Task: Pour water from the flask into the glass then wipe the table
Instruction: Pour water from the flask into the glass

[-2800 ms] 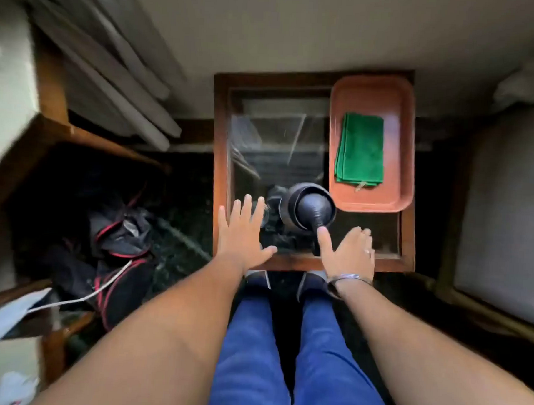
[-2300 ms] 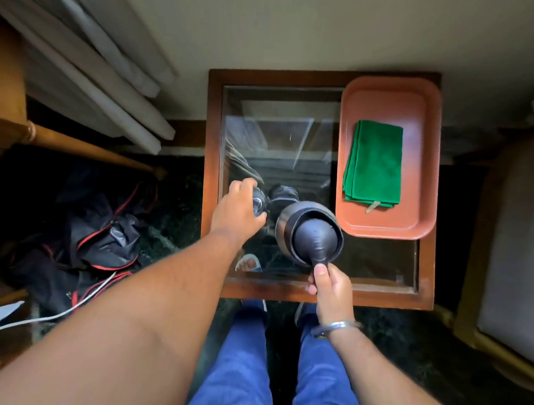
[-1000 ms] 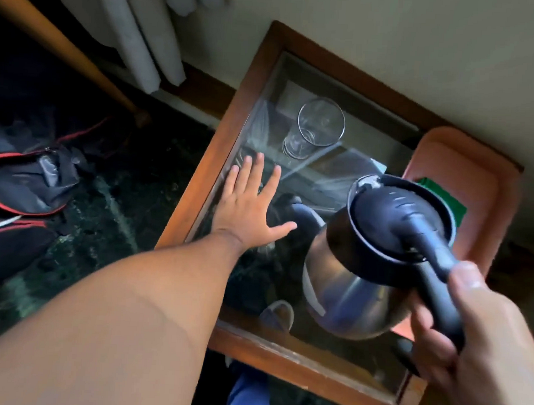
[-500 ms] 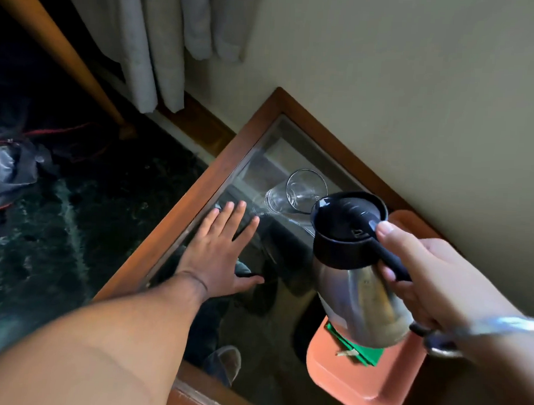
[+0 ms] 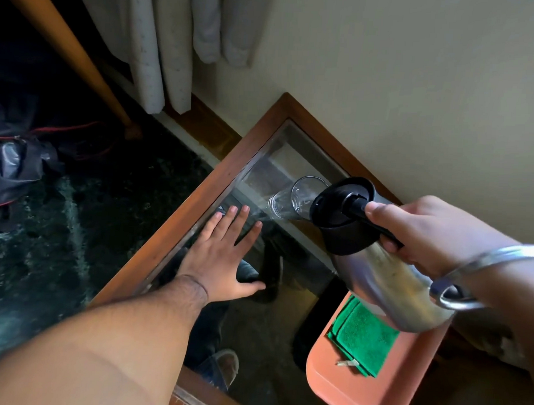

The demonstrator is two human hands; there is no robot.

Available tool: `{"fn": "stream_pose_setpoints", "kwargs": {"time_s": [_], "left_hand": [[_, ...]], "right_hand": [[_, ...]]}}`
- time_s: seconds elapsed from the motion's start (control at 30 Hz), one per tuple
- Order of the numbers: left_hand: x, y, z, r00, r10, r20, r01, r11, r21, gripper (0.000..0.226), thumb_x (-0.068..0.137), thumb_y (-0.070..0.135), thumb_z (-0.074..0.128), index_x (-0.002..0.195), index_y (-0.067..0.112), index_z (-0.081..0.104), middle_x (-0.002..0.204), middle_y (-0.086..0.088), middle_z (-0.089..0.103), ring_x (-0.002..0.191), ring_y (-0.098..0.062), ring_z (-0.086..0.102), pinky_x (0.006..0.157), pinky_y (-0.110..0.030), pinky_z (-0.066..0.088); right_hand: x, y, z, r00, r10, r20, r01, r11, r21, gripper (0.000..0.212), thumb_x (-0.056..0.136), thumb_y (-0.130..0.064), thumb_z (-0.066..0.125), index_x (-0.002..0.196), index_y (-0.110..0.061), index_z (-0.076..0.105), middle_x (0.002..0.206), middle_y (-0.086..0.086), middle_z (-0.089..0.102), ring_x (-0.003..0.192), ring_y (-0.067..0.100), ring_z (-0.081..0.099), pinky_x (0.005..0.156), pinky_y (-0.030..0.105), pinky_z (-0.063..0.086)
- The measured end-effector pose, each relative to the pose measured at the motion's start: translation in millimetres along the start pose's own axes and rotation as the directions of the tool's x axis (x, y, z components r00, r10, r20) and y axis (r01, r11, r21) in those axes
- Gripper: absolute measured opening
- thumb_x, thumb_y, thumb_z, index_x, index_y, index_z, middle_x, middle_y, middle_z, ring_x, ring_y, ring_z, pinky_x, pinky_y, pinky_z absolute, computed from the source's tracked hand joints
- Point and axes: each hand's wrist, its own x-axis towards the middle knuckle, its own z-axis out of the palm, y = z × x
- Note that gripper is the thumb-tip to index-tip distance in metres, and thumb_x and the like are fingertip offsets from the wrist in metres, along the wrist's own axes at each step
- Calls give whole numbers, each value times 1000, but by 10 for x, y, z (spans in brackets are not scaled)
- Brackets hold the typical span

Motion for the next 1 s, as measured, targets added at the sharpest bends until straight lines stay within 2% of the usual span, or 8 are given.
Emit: {"fn": "stream_pose_setpoints", "kwargs": {"time_s": [0.17, 0.3, 0.47, 0.8, 1.0], "left_hand": [[-7, -1, -3, 1000, -2, -5, 2, 1000, 8, 120, 69, 95, 37, 159, 18, 17, 166, -19, -2, 155, -35, -1, 125, -53, 2], [-5, 1, -7, 1000, 0, 8, 0, 1000, 12, 119, 69, 95, 34, 159, 19, 16, 166, -19, -1, 155, -35, -1, 125, -53, 4], [-5, 0, -22, 1000, 1, 17, -1, 1000, 20, 119, 70, 94, 34, 160, 19, 15, 166, -19, -2, 154, -35, -2, 125, -54, 4], [-2, 0, -22, 1000, 6, 17, -7, 999, 43, 119, 71, 95, 33, 160, 19, 12, 165, -20, -4, 154, -35, -3, 125, -54, 4], [-9, 2, -31, 1000, 0, 11, -1, 999, 36, 118, 70, 94, 36, 159, 18, 17, 166, -21, 8, 154, -36, 1, 125, -54, 6]], "right_hand": [[42, -117, -70, 1000, -3, -8, 2, 993, -121, 65, 87, -54, 50, 40, -9, 55, 32, 1, 47, 22, 12, 39, 43, 25, 31], [57, -185, -105, 999, 7, -32, -13, 981, -195, 67, 86, -55, 52, 38, -8, 55, 30, -1, 47, 36, 20, 44, 48, 28, 36], [42, -260, -118, 1000, 17, -9, -18, 974, -227, 62, 87, -56, 51, 47, -10, 58, 45, 3, 55, 42, 20, 47, 50, 29, 37], [46, -305, -125, 1000, 28, 7, -25, 961, -275, 58, 88, -59, 48, 56, -11, 59, 55, 6, 57, 50, 21, 50, 53, 30, 40], [38, -306, -163, 1000, 13, -6, -14, 949, -314, 58, 88, -58, 48, 58, -10, 58, 57, 7, 58, 51, 22, 50, 53, 30, 38]]}}
